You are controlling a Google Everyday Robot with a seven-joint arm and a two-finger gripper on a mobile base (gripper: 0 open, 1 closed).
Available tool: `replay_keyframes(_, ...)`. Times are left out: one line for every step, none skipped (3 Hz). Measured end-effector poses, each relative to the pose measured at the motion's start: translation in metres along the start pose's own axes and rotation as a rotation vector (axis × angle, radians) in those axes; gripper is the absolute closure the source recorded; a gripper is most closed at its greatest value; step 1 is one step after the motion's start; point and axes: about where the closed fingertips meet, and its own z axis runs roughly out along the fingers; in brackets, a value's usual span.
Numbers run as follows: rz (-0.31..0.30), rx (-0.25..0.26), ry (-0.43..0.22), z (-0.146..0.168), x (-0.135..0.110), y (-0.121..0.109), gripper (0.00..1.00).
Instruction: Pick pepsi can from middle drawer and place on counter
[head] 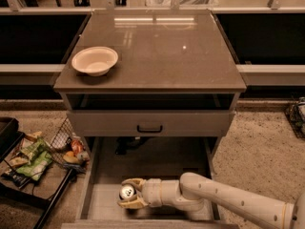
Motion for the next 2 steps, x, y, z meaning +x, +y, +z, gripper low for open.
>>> replay_keyframes(0.089, 0.066, -0.022, -0.015, -0.028, -0.013, 0.72)
replay_keyframes(0.242, 0.173, -0.032, -0.092, -0.095, -0.035, 1.00)
